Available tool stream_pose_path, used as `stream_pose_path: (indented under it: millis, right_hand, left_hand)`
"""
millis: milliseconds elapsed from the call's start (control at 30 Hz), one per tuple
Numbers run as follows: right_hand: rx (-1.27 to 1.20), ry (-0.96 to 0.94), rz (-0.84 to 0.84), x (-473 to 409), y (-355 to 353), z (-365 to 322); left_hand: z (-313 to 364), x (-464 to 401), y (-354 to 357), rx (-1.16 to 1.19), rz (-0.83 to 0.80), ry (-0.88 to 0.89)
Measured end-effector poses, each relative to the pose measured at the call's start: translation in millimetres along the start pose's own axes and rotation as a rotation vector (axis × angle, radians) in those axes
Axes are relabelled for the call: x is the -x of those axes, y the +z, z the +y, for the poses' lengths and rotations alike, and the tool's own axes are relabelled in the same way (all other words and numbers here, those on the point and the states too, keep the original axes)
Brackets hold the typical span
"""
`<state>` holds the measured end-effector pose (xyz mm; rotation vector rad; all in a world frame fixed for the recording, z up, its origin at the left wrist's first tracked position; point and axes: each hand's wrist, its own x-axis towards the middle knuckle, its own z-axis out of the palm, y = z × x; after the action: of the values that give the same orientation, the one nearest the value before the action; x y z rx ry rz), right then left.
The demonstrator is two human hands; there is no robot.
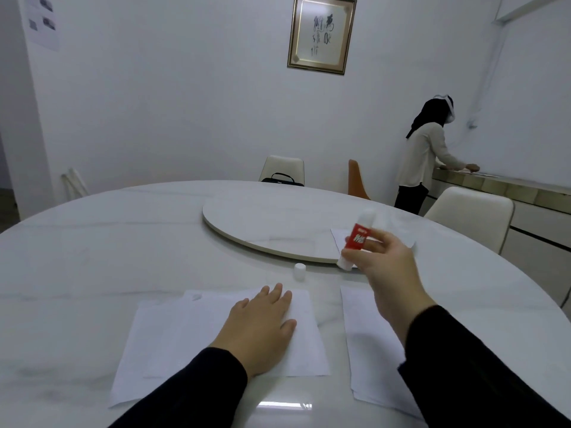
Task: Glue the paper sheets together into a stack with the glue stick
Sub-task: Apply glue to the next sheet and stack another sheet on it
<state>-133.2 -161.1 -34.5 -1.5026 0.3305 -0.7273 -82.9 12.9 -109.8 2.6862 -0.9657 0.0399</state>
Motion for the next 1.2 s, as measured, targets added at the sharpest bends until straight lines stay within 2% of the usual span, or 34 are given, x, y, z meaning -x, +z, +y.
stream_pose_path:
  millis: [133, 233, 467, 567, 633, 733, 800, 933, 1100, 1200]
  right_hand:
    - [0.447, -0.042, 0.012, -32, 22, 38]
    - [0.65, -0.073, -0.007, -43, 34, 58]
    - [0.677, -0.082, -0.02, -49, 39, 64]
    - [0.636, -0.057, 0.031, -52, 11, 49]
    - [0.892, 0.013, -0.12, -54, -27, 31]
    - [1.417, 0.204, -0.496, -44, -80, 13]
    - [1.526, 0.191, -0.566, -35, -96, 18]
    - [1.311, 0.054, -0.393, -26, -103, 29]
    - [1.62, -0.171, -0.252, -16, -92, 20]
    - [1.587, -0.253, -0.237, -17, -95, -7]
  left_hand:
    - [3, 3, 1, 0.033, -0.005, 0.044]
    - [5, 2, 3, 0.036, 0.003, 0.06]
    - [0, 2, 3, 0.109, 0.089, 0.049]
    - [-1, 2, 3, 0.105, 0.093, 0.046]
    - [0, 1, 4, 0.107, 0.1, 0.051]
    - [8, 1, 5, 0.062, 0.065, 0.093]
    - [14, 2, 5, 0.017, 0.061, 0.124]
    - [17, 3, 1, 0.012, 0.137, 0.102]
    - [1, 7, -14, 0.176, 0.323, -0.022]
    - [-14, 10, -29, 0.492, 0.387, -0.161]
